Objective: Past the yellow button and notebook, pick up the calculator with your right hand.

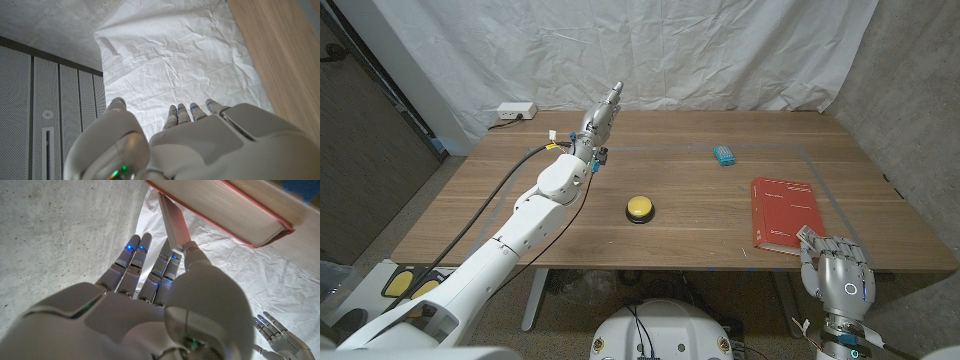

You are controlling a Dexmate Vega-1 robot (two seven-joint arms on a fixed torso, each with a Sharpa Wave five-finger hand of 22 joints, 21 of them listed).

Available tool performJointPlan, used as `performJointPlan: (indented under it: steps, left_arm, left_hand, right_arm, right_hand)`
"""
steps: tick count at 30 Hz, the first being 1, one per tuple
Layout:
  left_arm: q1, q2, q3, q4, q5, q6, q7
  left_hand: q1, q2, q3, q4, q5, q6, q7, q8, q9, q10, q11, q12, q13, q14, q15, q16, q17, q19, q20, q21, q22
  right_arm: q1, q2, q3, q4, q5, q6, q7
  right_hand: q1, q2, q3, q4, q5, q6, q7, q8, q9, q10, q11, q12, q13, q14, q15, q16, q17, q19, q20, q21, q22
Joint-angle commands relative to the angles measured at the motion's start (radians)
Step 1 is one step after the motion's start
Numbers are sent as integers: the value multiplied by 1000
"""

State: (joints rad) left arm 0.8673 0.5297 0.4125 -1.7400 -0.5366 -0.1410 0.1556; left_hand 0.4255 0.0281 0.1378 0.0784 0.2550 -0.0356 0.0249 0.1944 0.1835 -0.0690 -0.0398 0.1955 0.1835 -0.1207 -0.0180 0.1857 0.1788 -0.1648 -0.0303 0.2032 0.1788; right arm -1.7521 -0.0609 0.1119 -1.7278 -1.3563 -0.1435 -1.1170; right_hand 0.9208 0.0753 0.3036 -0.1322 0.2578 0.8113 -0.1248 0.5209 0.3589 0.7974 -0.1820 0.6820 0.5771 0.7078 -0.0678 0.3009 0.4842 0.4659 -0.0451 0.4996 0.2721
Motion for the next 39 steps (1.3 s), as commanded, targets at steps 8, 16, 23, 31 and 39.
performJointPlan:
  steps: [8,16,23,31,39]
  left_arm:
    - [-17,-3,-6,32,-13,-8,-16]
    - [-28,-8,-5,53,-19,-10,-25]
    - [-34,-6,-5,57,-20,-5,-28]
    - [-41,-2,-7,54,-21,0,-29]
    - [-40,-3,-7,56,-23,-3,-30]
  left_hand:
    - [0,10,-5,2,-1,-3,-5,2,4,-6,-3,4,3,-11,1,0,2,-12,-34,1,6]
    - [0,11,-6,2,-2,-3,-4,2,4,-6,-4,5,3,-11,1,0,2,-12,-34,1,6]
    - [1,11,-7,1,-2,-4,-4,2,4,-7,-4,4,3,-12,1,0,2,-13,-34,0,6]
    - [1,12,-8,1,-1,-3,-4,2,4,-7,-3,4,3,-12,1,0,2,-13,-34,1,6]
    - [2,12,-9,1,-2,-3,-4,2,4,-6,-3,5,3,-12,2,0,2,-13,-34,1,6]
  right_arm:
    - [-12,-98,-80,-55,60,-127,0]
    - [-23,-137,-111,-85,90,-187,0]
    - [-28,-177,-139,-106,119,-235,0]
    - [-25,-219,-171,-127,154,-285,0]
    - [-29,-271,-198,-154,196,-316,0]
  right_hand:
    - [107,79,3,-4,-20,49,-39,114,41,49,-6,17,-25,34,-167,12,14,17,-148,27,14]
    - [112,78,1,-3,-25,52,-37,116,44,61,-7,19,-35,45,-168,13,19,20,-148,38,20]
    - [109,80,-2,3,-30,41,-37,116,53,54,-10,23,-29,49,-166,9,20,15,-151,45,24]
    - [107,85,-4,11,-35,37,-34,121,69,51,-11,33,-17,53,-166,4,23,14,-149,56,30]
    - [108,85,-5,13,-37,39,-33,127,80,50,-8,40,-10,57,-167,2,26,16,-148,65,34]
